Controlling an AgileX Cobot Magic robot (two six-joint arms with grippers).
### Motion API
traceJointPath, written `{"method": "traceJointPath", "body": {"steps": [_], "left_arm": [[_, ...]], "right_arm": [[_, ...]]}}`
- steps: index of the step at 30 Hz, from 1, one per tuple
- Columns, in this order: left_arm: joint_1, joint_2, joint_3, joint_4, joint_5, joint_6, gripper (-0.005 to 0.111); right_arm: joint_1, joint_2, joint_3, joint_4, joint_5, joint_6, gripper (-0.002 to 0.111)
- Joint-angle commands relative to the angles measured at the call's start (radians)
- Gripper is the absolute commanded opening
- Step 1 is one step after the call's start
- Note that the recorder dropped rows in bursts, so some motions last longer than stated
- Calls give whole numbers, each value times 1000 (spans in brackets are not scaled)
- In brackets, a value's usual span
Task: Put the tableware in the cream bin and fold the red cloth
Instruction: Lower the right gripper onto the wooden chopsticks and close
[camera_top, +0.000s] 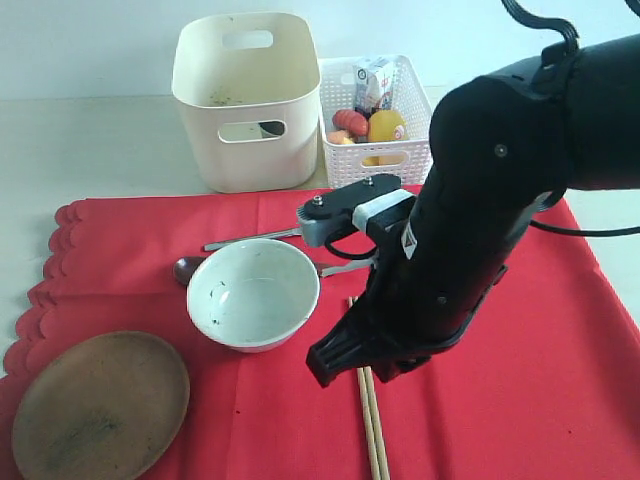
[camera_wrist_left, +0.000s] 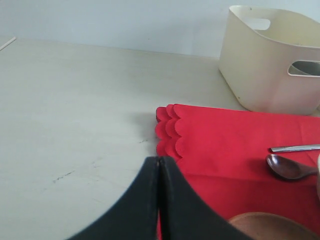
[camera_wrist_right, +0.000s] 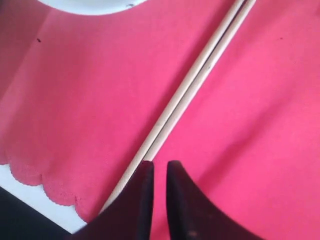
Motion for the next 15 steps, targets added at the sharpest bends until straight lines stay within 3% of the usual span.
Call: {"method": "traceJointPath", "body": {"steps": [1,7,15], "left_arm": [[2,-6,2,0,-11,-1,0],[2,-6,2,0,-11,2,0],[2,-6,2,0,-11,0,0]], "right_arm": [[8,3,15,-1,-29,14,26],[8,38,15,-1,-52,14,41],[8,108,15,3,-116,14,42]]}}
